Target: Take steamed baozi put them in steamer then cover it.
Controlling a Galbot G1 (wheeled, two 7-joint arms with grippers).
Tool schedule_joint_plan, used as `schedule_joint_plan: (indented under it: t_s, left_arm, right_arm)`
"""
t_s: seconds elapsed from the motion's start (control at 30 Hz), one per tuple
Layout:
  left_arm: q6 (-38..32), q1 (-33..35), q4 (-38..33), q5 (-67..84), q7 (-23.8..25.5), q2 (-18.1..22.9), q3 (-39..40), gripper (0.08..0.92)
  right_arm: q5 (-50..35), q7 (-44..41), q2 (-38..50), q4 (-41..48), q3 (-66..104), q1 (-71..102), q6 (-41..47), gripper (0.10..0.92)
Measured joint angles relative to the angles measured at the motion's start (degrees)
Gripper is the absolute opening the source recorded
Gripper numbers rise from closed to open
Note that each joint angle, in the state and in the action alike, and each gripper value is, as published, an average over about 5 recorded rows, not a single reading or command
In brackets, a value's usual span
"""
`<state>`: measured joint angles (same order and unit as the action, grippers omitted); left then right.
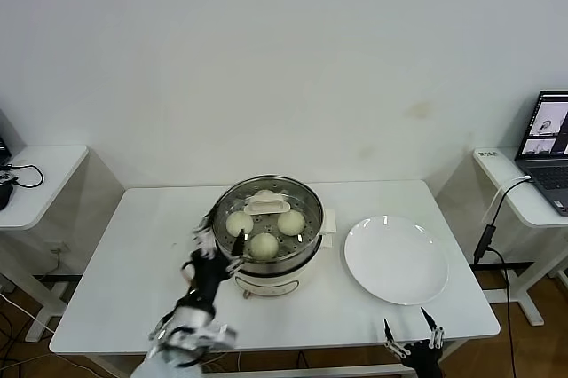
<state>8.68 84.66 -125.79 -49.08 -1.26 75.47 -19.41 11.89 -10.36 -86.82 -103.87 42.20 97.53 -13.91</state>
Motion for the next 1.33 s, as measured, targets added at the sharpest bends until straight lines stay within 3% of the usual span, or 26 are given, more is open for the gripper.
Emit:
schedule_joint_plan:
  t_s: [0.3,0.53,1.33]
  left_arm:
    - [-7.0,13.4,0.6,33.5,-7.8,-1.5,-8.6,0.823]
    - [-12.5,19.8,3.2,48.8,-11.0,-1.3,-11.4,0.823]
    - [-19.9,26.4,6.6,60.9,-11.9,-0.6,-14.6,0.823]
  right_arm:
    - [-4.9,0.2,3.1,-2.0,-2.1,1.8,1.9,0.823]
    - [-9.2,1.0,6.1,-5.0,-4.4,3.9,4.5,0.823]
    - [-14.9,2.9,9.6,-10.9,-10.0,7.4,8.2,0.822]
